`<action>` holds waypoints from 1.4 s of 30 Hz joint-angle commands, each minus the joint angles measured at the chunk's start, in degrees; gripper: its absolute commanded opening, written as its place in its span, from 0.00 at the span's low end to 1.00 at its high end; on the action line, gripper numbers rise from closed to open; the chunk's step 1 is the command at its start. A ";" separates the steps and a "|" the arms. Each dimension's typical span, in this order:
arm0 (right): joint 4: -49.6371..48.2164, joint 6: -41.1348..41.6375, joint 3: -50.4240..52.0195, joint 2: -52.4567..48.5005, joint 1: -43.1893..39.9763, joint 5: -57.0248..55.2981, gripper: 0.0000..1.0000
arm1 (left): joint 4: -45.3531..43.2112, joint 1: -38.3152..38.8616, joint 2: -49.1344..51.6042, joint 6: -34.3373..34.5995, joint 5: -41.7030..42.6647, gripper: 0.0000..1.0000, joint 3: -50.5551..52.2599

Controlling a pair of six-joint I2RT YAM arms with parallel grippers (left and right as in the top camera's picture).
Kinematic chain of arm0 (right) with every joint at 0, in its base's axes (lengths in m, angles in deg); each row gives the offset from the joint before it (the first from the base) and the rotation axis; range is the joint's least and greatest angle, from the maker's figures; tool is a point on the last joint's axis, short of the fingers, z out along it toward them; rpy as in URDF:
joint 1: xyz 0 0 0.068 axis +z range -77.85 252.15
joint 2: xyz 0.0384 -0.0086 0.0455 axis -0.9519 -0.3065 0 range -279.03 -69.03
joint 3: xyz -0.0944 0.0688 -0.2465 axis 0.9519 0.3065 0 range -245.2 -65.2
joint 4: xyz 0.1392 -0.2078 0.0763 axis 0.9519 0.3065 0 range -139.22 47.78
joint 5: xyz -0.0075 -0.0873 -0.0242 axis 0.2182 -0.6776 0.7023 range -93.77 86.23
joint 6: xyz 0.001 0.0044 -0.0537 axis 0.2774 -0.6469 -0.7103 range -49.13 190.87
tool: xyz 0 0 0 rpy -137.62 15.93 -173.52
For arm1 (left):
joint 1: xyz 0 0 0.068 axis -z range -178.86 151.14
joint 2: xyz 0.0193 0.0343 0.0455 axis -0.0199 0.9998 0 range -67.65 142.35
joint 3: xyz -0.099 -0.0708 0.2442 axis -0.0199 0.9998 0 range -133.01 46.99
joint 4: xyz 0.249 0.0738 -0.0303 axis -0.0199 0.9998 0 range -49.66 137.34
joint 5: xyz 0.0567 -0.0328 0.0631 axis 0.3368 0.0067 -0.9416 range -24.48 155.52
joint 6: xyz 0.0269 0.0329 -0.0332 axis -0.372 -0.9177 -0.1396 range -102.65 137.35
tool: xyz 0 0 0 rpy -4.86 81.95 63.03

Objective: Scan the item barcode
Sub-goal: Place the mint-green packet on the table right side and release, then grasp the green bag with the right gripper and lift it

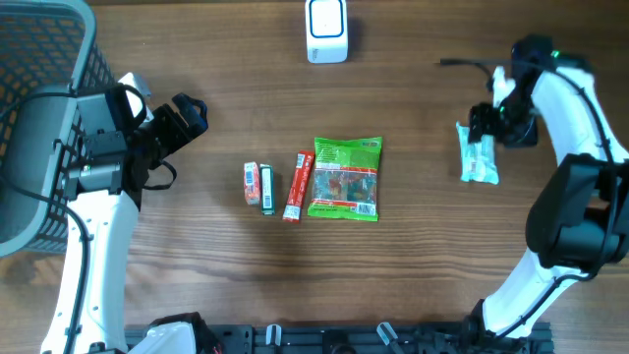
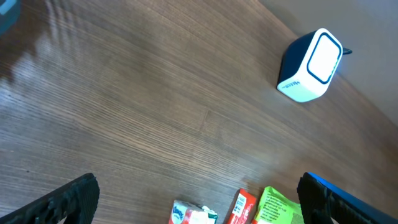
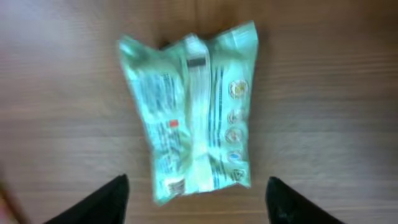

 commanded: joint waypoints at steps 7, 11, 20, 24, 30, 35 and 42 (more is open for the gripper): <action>-3.78 0.66 -0.66 -0.02 0.24 10.14 0.12 | -0.15 -0.22 0.11 -0.31 -0.31 1.00 -0.24; -12.70 0.66 7.34 -0.02 0.85 10.21 0.21 | -0.15 -0.22 0.11 -0.31 -0.33 1.00 -0.24; -13.38 4.33 9.88 0.48 1.07 -0.90 0.27 | -0.13 -0.22 0.11 -0.31 -0.33 1.00 -0.24; -9.33 3.56 4.39 2.58 2.45 13.90 0.31 | -0.15 -0.22 0.11 -0.31 -0.31 1.00 -0.24; -6.10 0.61 3.89 9.20 14.25 18.32 0.39 | -0.15 -0.22 0.11 -0.31 -0.31 1.00 -0.24; -7.89 2.69 5.03 9.42 24.44 18.29 0.54 | -0.15 -0.22 0.11 -0.31 -0.31 1.00 -0.24; -18.88 -16.74 10.32 8.66 31.95 17.64 0.64 | -0.15 -0.22 0.11 -0.31 -0.31 1.00 -0.24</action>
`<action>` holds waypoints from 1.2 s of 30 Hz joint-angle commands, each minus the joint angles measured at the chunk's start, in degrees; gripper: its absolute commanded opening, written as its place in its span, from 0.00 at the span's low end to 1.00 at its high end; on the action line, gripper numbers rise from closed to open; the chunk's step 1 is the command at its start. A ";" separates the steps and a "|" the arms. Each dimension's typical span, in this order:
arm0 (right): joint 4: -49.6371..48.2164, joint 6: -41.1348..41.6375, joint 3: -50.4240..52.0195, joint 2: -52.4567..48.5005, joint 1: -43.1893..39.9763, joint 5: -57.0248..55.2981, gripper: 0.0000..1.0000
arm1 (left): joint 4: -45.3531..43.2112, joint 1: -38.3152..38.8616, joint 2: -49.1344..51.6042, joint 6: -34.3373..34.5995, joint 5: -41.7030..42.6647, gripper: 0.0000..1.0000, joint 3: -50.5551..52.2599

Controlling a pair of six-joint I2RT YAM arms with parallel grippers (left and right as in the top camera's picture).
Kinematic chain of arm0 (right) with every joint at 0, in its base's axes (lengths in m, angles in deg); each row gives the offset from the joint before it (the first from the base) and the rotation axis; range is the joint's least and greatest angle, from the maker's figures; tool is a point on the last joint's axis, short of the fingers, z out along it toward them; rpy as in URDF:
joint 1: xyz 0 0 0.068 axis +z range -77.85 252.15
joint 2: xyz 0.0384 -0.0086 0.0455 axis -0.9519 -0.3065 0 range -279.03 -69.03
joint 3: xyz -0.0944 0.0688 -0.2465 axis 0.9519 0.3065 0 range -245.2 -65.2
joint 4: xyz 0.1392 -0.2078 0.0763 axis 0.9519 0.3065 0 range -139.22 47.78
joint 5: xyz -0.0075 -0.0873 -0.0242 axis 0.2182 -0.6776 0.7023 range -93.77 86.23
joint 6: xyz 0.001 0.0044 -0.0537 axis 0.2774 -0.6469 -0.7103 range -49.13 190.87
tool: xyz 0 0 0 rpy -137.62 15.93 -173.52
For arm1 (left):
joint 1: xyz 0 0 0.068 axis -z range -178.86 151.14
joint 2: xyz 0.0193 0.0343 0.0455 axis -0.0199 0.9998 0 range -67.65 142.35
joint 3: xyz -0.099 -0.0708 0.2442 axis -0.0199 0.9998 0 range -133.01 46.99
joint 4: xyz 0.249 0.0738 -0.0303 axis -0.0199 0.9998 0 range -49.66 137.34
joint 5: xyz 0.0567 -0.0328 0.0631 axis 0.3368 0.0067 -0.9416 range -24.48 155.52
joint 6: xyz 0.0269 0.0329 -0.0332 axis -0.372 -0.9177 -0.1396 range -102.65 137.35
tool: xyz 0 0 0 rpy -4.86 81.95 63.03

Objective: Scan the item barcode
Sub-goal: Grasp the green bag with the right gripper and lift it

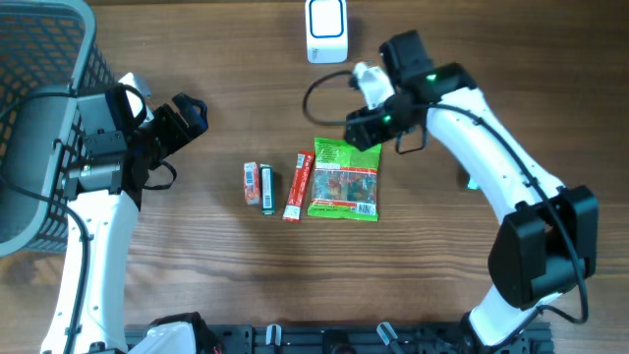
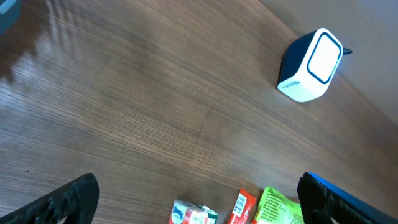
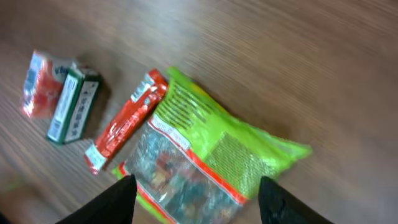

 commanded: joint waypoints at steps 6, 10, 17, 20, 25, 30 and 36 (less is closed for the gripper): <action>-12.07 -29.79 8.46 -0.44 1.55 -8.26 0.85 | -0.15 -0.22 0.09 -0.31 -0.33 1.00 -0.24; -20.92 -33.70 12.39 -0.72 1.55 -9.16 0.97 | -0.15 -0.22 0.09 -0.31 -0.35 1.00 -0.24; -27.63 -38.01 20.74 -0.83 1.55 -4.63 0.98 | -0.15 -0.22 0.09 -0.31 -0.33 1.00 -0.24; -31.56 -37.81 25.16 -0.83 1.55 -3.48 0.95 | -0.13 -0.22 0.09 -0.31 -0.33 1.00 -0.24; -32.74 -32.94 29.29 -0.83 1.38 -5.18 0.88 | -0.15 -0.22 0.09 -0.31 -0.33 1.00 -0.24; -30.93 -10.34 29.29 0.52 0.59 -15.65 0.79 | -0.15 -0.22 0.09 -0.31 -0.33 1.00 -0.24; -16.85 8.52 28.85 6.95 0.42 -15.63 0.79 | -0.15 -0.22 0.09 -0.31 -0.35 1.00 -0.24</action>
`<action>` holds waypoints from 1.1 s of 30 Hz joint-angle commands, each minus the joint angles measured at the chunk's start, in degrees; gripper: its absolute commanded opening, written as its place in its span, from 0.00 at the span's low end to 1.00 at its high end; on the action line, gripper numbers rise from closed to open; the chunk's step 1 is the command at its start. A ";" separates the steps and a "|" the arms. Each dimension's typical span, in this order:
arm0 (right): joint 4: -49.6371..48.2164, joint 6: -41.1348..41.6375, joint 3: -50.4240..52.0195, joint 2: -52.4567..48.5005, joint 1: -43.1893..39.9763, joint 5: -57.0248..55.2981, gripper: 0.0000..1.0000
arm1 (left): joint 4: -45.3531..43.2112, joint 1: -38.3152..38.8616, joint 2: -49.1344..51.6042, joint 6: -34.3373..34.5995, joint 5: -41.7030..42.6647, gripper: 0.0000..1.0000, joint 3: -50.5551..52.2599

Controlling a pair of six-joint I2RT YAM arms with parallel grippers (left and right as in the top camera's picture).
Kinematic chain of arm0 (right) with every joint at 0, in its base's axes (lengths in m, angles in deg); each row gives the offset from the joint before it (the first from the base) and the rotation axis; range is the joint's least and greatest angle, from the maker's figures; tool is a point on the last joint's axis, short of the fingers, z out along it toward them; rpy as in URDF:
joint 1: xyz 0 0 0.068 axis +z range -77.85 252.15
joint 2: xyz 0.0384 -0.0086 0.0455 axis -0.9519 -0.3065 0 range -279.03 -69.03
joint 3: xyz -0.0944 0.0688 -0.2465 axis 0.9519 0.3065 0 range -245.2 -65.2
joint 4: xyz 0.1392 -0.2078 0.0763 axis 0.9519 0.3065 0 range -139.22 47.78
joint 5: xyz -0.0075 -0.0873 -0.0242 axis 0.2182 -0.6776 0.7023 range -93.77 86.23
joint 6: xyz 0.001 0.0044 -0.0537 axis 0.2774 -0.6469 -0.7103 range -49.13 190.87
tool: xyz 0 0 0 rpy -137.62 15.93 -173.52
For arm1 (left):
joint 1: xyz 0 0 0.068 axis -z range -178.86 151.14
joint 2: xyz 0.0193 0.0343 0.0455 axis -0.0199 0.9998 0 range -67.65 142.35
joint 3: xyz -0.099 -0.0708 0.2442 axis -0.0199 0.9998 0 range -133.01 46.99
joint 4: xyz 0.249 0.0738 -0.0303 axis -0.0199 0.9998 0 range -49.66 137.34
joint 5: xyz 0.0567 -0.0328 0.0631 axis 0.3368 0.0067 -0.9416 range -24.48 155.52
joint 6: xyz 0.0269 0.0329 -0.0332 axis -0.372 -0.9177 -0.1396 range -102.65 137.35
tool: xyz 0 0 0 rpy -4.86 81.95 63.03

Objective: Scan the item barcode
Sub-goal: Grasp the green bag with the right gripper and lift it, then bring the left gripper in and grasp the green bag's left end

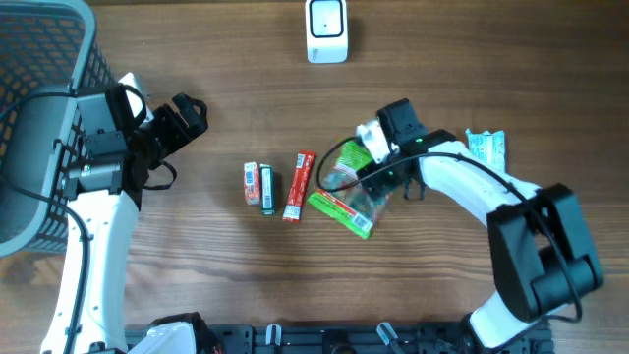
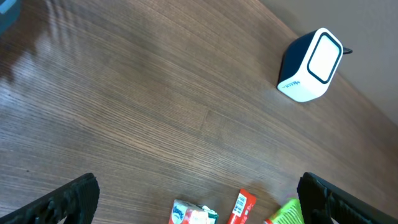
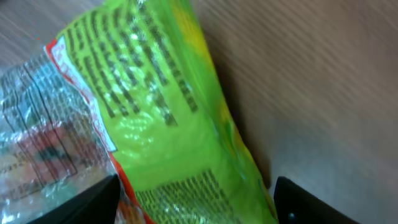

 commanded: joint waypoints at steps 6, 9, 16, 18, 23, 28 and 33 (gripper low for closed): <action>13.86 10.51 -1.01 12.26 -0.33 0.72 0.89 | -0.15 -0.22 0.09 -0.31 -0.33 1.00 -0.24; 12.22 7.43 -1.01 13.86 -0.33 0.28 1.00 | -0.15 -0.22 0.09 -0.31 -0.31 1.00 -0.24; 10.14 1.99 -0.83 11.50 -0.33 0.37 1.00 | -0.15 -0.22 0.09 -0.31 -0.31 1.00 -0.24; 9.14 1.20 -0.83 10.25 -0.33 0.35 0.99 | -0.13 -0.22 0.09 -0.31 -0.33 1.00 -0.24; 7.26 1.44 -0.83 8.59 -0.33 0.33 1.00 | -0.24 -0.22 0.09 -0.24 -0.26 1.00 -0.24; 7.43 2.01 -0.83 8.50 -0.33 3.39 1.00 | -1.31 -0.22 0.09 1.03 0.11 1.00 -0.24; 7.19 2.10 -0.83 8.50 -1.49 8.28 0.99 | 3.02 2.25 0.61 0.98 16.17 0.95 -0.17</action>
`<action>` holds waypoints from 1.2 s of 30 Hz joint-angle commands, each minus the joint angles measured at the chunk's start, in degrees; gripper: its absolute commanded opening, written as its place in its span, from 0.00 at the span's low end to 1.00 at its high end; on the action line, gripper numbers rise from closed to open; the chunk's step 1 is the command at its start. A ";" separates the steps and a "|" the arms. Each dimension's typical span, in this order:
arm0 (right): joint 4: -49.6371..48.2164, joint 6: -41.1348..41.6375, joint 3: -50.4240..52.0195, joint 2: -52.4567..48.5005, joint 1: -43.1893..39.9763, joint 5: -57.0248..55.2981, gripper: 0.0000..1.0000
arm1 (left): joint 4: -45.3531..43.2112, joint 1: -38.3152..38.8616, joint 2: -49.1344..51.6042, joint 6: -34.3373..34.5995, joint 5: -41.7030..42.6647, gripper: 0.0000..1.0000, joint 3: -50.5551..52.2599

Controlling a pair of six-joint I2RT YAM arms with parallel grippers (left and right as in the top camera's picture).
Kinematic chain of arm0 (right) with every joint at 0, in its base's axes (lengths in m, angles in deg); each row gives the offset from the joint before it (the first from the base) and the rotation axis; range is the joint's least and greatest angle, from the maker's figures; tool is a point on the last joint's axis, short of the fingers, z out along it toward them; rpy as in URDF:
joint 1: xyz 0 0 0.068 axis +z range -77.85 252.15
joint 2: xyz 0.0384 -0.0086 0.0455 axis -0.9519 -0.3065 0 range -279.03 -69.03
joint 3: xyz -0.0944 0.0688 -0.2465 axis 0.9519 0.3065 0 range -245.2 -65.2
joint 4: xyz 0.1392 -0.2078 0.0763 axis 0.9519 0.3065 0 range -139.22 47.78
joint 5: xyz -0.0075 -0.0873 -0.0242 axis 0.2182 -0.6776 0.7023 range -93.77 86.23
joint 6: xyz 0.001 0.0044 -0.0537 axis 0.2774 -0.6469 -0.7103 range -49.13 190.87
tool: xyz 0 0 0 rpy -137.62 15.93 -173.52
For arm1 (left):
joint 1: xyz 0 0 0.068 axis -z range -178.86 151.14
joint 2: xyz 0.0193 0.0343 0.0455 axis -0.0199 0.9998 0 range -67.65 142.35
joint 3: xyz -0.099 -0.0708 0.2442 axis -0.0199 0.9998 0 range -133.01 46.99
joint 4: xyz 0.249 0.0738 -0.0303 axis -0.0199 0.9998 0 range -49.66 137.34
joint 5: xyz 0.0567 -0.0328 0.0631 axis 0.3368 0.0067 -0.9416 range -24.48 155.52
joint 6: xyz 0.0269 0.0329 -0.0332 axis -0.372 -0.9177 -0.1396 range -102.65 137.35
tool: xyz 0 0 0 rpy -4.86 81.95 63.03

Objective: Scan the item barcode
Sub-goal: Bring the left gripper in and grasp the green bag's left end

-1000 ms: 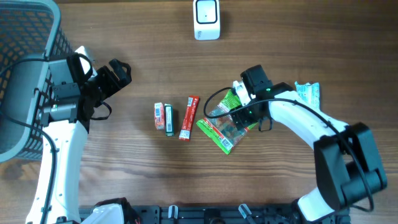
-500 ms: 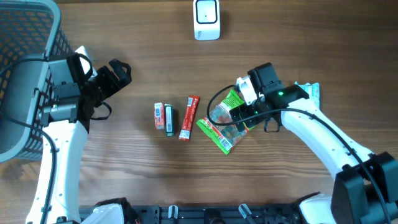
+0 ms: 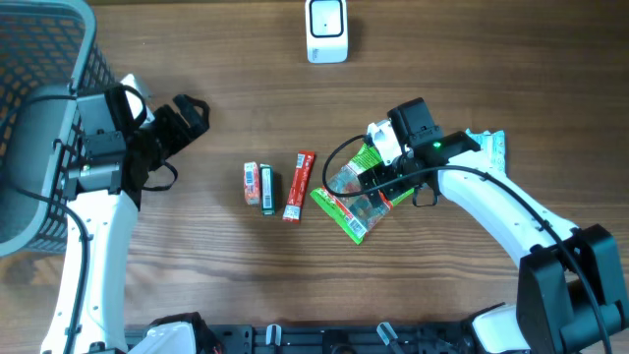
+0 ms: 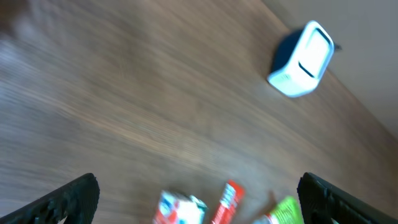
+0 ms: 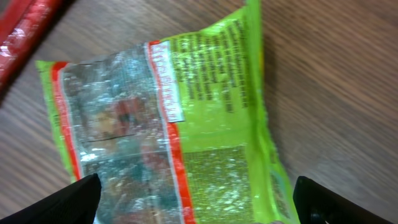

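A green snack bag (image 3: 356, 202) with a clear window and red trim lies askew right of the table's middle. It fills the right wrist view (image 5: 174, 124). My right gripper (image 3: 381, 175) hangs over its upper right part, open, the fingertips spread wide on either side of the bag (image 5: 202, 208). The white and blue scanner (image 3: 326, 29) stands at the far edge and shows in the left wrist view (image 4: 301, 59). My left gripper (image 3: 189, 114) is open at the left, holding nothing (image 4: 199, 202).
A red stick packet (image 3: 299, 185), a small green box (image 3: 266, 187) and an orange and white packet (image 3: 252, 184) lie left of the bag. A pale green packet (image 3: 488, 147) lies behind the right arm. A dark mesh basket (image 3: 39, 59) fills the far left corner.
My right gripper has drawn back from the bag's edge and its fingers stand wider apart; more of the bag shows. The left wrist view is now blurred and slightly shifted.
My right gripper was first open over the pale green packet at the right. Then it was near the top edge of the green bag, the pale packet left behind. Then it was low at the bag, which had turned askew. The bag now lies tilted under it.
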 commanded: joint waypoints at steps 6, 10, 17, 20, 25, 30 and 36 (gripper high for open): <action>-0.28 2.67 -1.07 -1.01 -6.75 6.49 1.00 | 3.67 16.72 1.44 1.84 9.38 0.04 -0.13; 0.20 2.03 -1.05 -1.01 -9.14 10.01 0.98 | 3.85 29.14 4.92 13.00 -1.16 0.04 -0.09; 1.25 0.13 -0.79 -1.27 -9.14 10.25 0.95 | 2.75 43.93 17.88 24.98 -10.80 0.04 -0.09; 1.22 0.02 -0.79 -1.49 -9.14 12.02 0.96 | 1.62 46.23 22.95 29.51 -11.47 0.04 -0.09; 1.22 -0.15 -0.74 -1.49 -9.14 12.98 0.96 | -2.32 46.88 27.78 31.82 -11.45 0.04 -0.09; 1.16 0.00 -0.74 -1.51 -9.14 12.98 0.95 | -5.55 46.88 30.27 32.17 -12.39 0.04 -0.07; 2.32 1.46 -0.74 -1.49 -9.14 12.96 0.96 | -11.85 46.73 32.37 26.82 -13.75 0.04 -0.07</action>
